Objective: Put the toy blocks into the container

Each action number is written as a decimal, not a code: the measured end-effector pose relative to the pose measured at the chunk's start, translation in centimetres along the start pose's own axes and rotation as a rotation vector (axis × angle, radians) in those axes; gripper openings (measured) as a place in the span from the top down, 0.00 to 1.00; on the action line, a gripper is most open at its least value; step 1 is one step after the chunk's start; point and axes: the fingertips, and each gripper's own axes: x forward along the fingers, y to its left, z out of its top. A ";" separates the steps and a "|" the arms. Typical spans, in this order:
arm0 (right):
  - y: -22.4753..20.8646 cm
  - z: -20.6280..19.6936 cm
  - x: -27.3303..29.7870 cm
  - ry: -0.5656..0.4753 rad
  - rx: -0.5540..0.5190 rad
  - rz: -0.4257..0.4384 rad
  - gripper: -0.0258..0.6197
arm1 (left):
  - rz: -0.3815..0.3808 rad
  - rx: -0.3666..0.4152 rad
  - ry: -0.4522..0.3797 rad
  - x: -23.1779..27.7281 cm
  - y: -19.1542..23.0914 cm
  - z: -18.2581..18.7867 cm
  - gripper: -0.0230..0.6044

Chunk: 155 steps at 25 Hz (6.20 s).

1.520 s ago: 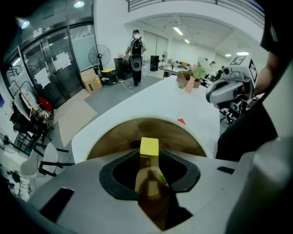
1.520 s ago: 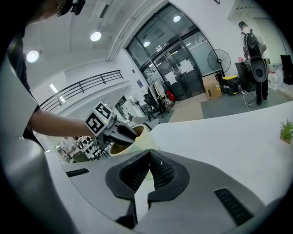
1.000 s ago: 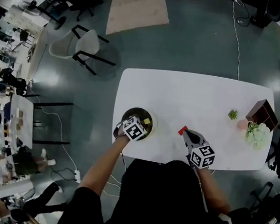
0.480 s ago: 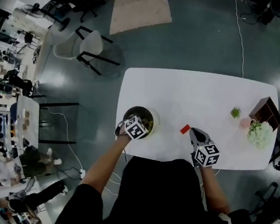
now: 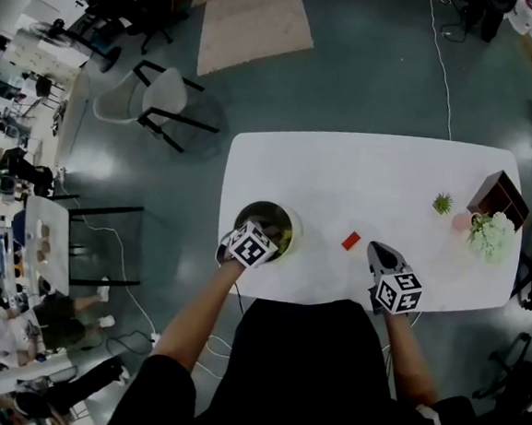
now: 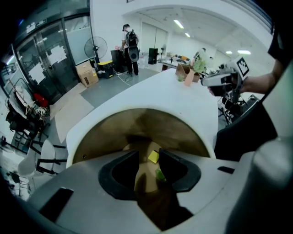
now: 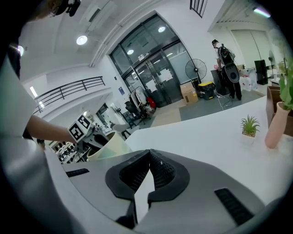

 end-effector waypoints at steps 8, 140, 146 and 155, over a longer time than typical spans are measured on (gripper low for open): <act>3.2 -2.2 -0.4 0.026 -0.030 -0.072 0.96 | -0.008 -0.091 -0.177 -4.3 0.1 0.2 0.84; 20.0 7.7 12.5 0.007 -0.472 -0.163 0.76 | 0.023 -0.259 -0.949 -20.7 -1.7 -7.9 0.95; 21.8 5.9 15.4 0.108 -0.473 -0.108 0.76 | 0.031 -0.315 -0.926 -20.6 -0.2 -9.6 0.95; 22.3 0.8 19.4 0.331 -0.527 -0.049 0.76 | 0.047 -0.337 -0.921 -20.1 1.0 -10.0 0.95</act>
